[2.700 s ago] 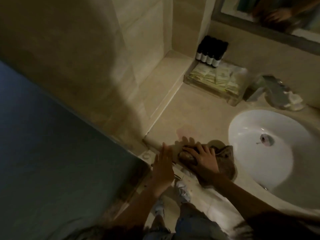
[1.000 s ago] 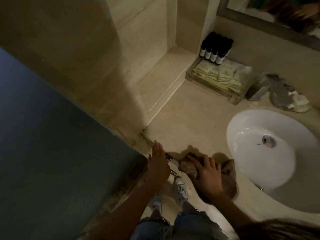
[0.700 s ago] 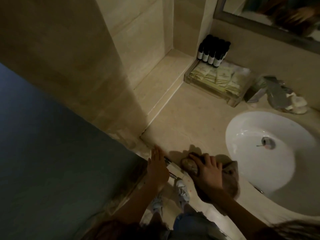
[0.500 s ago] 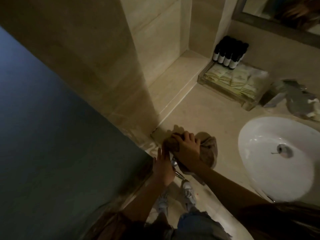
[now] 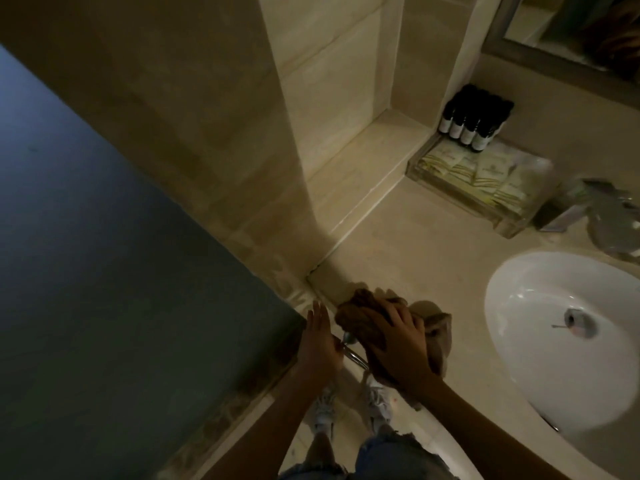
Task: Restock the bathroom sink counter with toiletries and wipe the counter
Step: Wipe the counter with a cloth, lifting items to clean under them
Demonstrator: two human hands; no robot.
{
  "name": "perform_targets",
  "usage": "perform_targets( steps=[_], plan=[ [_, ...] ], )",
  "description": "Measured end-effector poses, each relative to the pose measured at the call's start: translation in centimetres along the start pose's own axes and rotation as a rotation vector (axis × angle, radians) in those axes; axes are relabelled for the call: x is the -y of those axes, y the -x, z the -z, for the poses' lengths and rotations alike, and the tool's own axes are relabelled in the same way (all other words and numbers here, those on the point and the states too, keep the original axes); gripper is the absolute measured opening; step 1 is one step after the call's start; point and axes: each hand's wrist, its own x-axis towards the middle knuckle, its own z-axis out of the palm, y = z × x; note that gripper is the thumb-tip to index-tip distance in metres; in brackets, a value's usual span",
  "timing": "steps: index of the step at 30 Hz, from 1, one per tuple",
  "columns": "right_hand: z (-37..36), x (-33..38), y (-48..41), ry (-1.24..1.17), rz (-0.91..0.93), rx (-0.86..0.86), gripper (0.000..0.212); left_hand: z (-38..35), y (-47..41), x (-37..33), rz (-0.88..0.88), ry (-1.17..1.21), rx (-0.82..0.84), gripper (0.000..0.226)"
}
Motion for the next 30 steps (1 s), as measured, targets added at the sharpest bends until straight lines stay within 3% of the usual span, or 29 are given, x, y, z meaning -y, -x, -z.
perform_targets(
  steps=[3,8,13,16,23,27,30],
  plan=[
    [-0.9,1.4,-4.1,-0.024,0.043,0.021,0.041,1.0,0.0,1.3,0.042,-0.060,-0.028,0.078],
    [-1.5,4.5,-11.6,-0.053,0.066,0.178,0.052,1.9,-0.4,1.7,0.062,-0.095,-0.056,0.075],
    [-0.4,3.2,-10.5,-0.084,0.094,0.140,0.043,0.9,-1.3,-0.4,0.038,-0.102,-0.060,0.081],
    [1.2,-0.1,-10.9,-0.101,-0.003,0.112,0.048,0.5,-2.5,-3.1,-0.026,-0.064,-0.044,0.086],
    [5.1,-10.4,-18.9,-0.108,-0.386,0.055,0.052,-0.1,-5.1,-5.3,-0.136,-0.194,0.060,0.072],
    [5.8,-11.2,-21.7,-0.082,-0.466,0.056,0.053,0.2,-4.9,-5.5,-0.177,-0.265,0.025,0.071],
    [5.2,-9.3,-20.9,-0.121,-0.443,0.040,0.057,-0.2,-4.4,-4.8,-0.198,-0.190,-0.038,0.073]
  ],
)
